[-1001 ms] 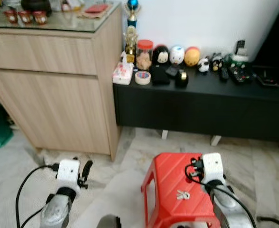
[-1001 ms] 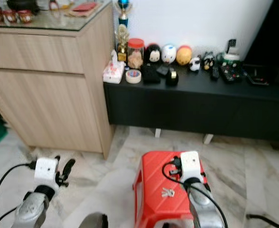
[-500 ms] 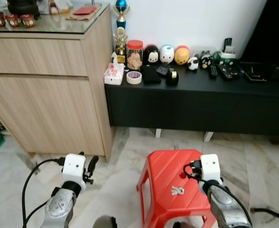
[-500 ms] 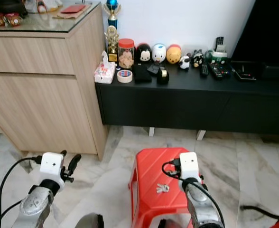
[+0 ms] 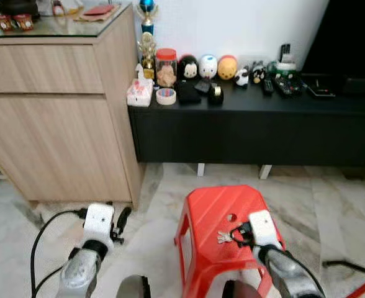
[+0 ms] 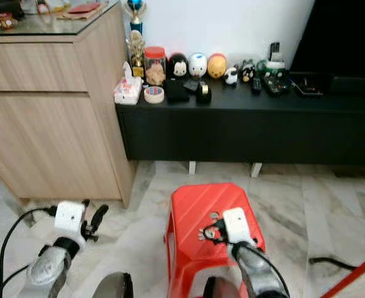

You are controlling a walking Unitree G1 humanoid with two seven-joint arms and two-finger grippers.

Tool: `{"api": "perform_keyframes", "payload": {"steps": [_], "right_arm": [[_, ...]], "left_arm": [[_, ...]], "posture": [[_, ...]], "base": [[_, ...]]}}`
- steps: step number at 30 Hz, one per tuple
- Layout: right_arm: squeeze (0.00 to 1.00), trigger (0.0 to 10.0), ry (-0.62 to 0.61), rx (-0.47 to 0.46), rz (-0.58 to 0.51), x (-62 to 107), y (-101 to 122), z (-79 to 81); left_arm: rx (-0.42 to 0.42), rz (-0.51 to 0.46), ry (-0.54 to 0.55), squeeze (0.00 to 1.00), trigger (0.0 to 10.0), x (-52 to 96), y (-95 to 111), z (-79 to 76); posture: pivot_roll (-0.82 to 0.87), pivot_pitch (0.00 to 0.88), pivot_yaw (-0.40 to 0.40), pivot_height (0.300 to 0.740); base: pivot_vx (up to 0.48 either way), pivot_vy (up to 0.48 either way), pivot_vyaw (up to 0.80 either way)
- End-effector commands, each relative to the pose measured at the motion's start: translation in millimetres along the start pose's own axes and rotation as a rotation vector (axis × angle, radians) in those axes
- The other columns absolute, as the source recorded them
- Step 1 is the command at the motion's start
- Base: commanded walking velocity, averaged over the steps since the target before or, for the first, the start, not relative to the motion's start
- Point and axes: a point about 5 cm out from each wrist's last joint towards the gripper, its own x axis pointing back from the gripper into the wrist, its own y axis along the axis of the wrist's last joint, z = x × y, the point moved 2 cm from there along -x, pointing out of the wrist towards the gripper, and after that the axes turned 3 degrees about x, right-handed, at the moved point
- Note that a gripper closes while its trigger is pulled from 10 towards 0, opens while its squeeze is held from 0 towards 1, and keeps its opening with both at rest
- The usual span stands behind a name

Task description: Hang keys on a hook

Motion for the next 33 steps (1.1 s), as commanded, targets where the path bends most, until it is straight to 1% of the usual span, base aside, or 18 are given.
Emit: {"api": "perform_keyframes", "payload": {"steps": [1, 3, 4, 6, 8, 12, 13, 17, 24, 27, 33], "right_arm": [[0.00, 10.0, 0.006, 0.004, 0.005, -2.8, 6, -1.2], [0.00, 10.0, 0.009, 0.001, -0.001, -4.0, 9, -1.0], [0.00, 10.0, 0.015, 0.002, -0.015, -6.3, 17, -0.2], [0.00, 10.0, 0.015, 0.003, -0.018, -7.5, 20, -0.1], [0.00, 10.0, 0.010, -0.008, -0.023, -10.5, 27, 0.8], [0.00, 10.0, 0.014, -0.014, -0.017, -12.1, 29, 3.8], [0.00, 10.0, 0.012, -0.025, -0.018, -12.9, 31, 5.1], [0.00, 10.0, 0.009, -0.052, -0.024, -14.2, 34, 7.0], [0.00, 10.0, -0.008, -0.077, -0.026, -13.6, 32, 5.2], [0.00, 10.0, -0.010, -0.079, -0.020, -12.7, 28, 4.2], [0.00, 10.0, -0.015, -0.081, -0.015, -11.1, 23, 1.3]], "left_arm": [[0.013, -0.013, -0.007, 0.00, 10.0, -4.7, 5, -3.2], [0.016, -0.017, -0.007, 0.00, 10.0, -5.8, 7, -3.8], [0.025, -0.026, -0.003, 0.00, 10.0, -8.0, 10, -5.1], [0.035, -0.031, 0.003, 0.00, 10.0, -9.1, 12, -5.4], [0.056, -0.045, 0.015, 0.00, 10.0, -12.2, 16, -6.9], [0.064, -0.049, 0.023, 0.00, 10.0, -12.0, 17, -8.3], [0.065, -0.054, 0.030, 0.00, 10.0, -11.4, 19, -7.6], [0.067, -0.056, 0.046, 0.00, 10.0, -9.6, 19, -4.2], [0.066, -0.039, 0.051, 0.00, 10.0, -1.8, 15, -2.1], [0.063, -0.028, 0.051, 0.00, 10.0, -0.1, 12, -2.2], [0.061, -0.023, 0.052, 0.00, 10.0, 1.7, 13, -2.0]], "posture": [[0.08, 0.000, -0.068, 0.607], [0.08, 0.000, -0.069, 0.607], [0.09, 0.016, -0.076, 0.607], [0.09, 0.022, -0.078, 0.607], [0.09, 0.047, -0.088, 0.607], [0.10, 0.071, -0.098, 0.607], [0.10, 0.088, -0.103, 0.607], [0.11, 0.105, -0.106, 0.607], [0.10, 0.130, -0.098, 0.607], [0.09, 0.137, -0.097, 0.607], [0.09, 0.145, -0.094, 0.607]], "base": [[0.000, 0.000, 0.00], [0.000, 0.000, 0.00], [0.000, 0.000, 0.00], [0.000, 0.000, 0.00], [0.000, 0.000, 0.00], [0.000, 0.000, 0.00], [0.000, 0.000, 0.00], [0.000, 0.000, 0.00], [0.000, 0.000, 0.00], [0.255, 0.000, 0.00], [0.287, 0.000, 0.00]]}}
